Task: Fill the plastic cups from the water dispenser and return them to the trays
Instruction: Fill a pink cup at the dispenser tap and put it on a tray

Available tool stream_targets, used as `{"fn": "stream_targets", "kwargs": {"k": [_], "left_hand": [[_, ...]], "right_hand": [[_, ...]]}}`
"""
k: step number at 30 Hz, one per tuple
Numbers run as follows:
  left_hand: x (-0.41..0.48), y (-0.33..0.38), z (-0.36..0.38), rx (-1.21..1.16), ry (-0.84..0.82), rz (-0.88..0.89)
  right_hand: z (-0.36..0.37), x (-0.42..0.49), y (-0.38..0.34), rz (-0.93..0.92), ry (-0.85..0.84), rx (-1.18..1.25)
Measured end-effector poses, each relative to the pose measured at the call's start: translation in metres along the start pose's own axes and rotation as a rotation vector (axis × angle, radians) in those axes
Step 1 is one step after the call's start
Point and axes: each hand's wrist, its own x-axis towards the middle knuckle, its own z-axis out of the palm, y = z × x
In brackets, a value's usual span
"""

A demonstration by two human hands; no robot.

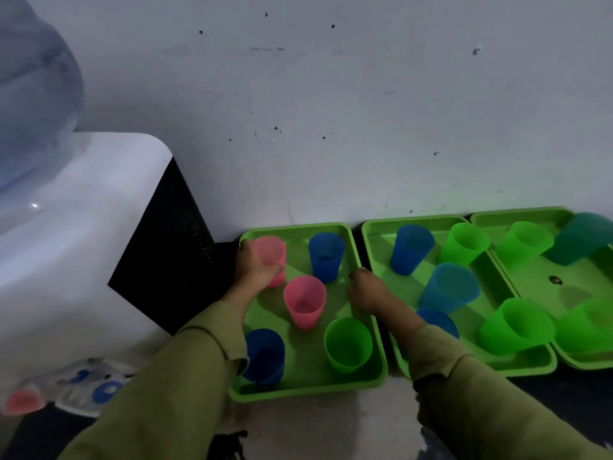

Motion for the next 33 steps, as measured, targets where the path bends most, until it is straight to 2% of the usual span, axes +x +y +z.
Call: {"fn": "stream_targets", "kwargs": {"k": [4, 8, 11, 15, 18, 24, 29, 33], "left_hand": [[-0.009, 0.009, -0.015, -0.143, 0.105, 0.024], [-0.03, 0.023, -0.041, -0.288, 0.182, 0.15], [-0.052, 0.03, -0.059, -0.382, 0.174, 0.257], [-0.087, 0.031, -0.087, -0.471, 0.114, 0.398], [-0.115, 0.023, -0.106, -0.504, 0.006, 0.472], [-0.169, -0.029, -0.149, -0.502, -0.143, 0.603], [-0.2, -0.088, -0.175, -0.496, -0.222, 0.635], [-0.213, -0.144, -0.189, -0.468, -0.234, 0.536]], "right_hand": [[-0.004, -0.011, -0.002, -0.003, 0.046, 0.018], [-0.01, -0.033, -0.016, -0.03, 0.138, 0.026], [-0.016, -0.053, -0.033, -0.054, 0.232, 0.06], [-0.016, -0.087, -0.059, -0.105, 0.364, 0.097], [-0.01, -0.112, -0.076, -0.123, 0.452, 0.14], [0.031, -0.165, -0.108, -0.082, 0.488, 0.271], [0.074, -0.19, -0.132, -0.085, 0.442, 0.325], [0.105, -0.2, -0.156, -0.093, 0.44, 0.33]]}}
